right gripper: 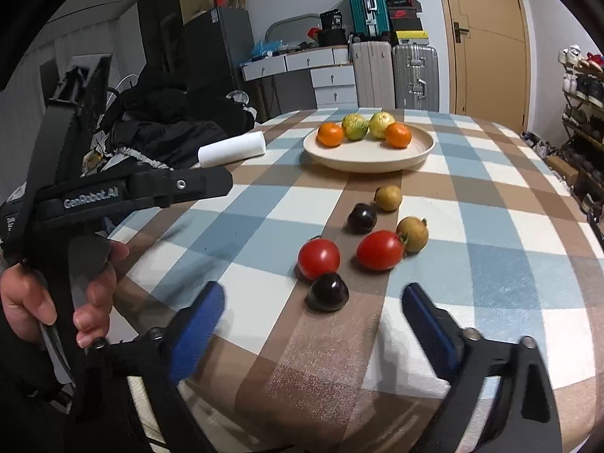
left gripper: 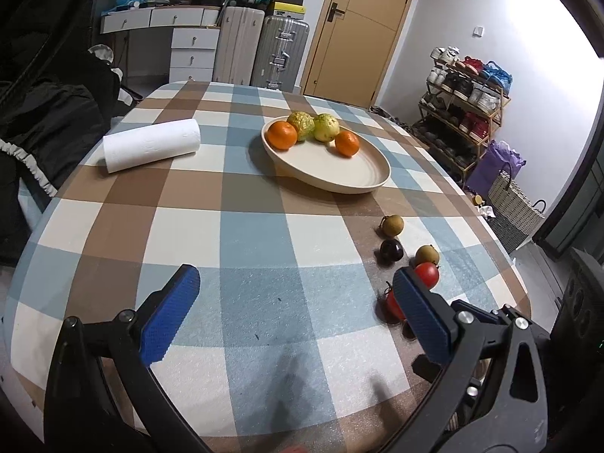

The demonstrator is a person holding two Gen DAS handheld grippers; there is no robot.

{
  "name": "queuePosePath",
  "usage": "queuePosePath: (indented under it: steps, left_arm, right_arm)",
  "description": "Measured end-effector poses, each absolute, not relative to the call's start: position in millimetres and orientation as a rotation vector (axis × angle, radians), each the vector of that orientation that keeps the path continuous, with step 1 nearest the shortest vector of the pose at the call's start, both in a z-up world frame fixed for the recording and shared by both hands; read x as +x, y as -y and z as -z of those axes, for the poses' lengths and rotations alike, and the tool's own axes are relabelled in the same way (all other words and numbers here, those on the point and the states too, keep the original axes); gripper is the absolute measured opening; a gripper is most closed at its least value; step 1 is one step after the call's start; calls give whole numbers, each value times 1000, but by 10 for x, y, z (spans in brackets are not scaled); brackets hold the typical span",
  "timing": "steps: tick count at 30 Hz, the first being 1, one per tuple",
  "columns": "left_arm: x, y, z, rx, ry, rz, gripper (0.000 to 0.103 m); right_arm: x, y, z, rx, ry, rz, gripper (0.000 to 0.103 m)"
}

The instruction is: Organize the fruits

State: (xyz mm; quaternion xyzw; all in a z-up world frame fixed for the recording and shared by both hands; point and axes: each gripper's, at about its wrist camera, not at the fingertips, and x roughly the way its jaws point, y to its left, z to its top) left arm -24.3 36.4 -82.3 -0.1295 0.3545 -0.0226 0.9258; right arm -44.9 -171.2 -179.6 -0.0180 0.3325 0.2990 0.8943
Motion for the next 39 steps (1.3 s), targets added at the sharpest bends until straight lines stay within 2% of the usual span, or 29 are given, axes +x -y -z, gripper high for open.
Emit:
queuePosePath:
  steps: [4, 6, 10, 11, 18, 30, 39]
  left_arm:
    - [-258, -345, 788, -254, -718, 51, 102]
    - [-254, -332, 781, -249, -718, 50, 102]
    - [-238, -326, 774, -259, -733, 54, 102]
    - [-239, -328, 763, -259, -732, 54, 102]
    - [-216, -343, 669, -229, -712, 17, 102]
    - [-91, -172, 575, -168, -725, 39, 102]
    - [336, 124, 717, -119, -846, 205, 102]
  right_arm:
    - [-413, 1652, 1870, -71, -703, -597, 76]
    - [-412, 1630, 1882, -83, -706, -588, 59]
    - [-382, 1626, 1936, -98, -739, -560, 46]
    - [-374, 1636, 1949, -93, -747, -557, 39]
    - [-308, 1757, 1953, 7, -758, -585, 25]
    - [-398, 1839, 1861, 58, -688, -653, 24]
    - [-313, 2174, 1777, 221, -648, -652, 24]
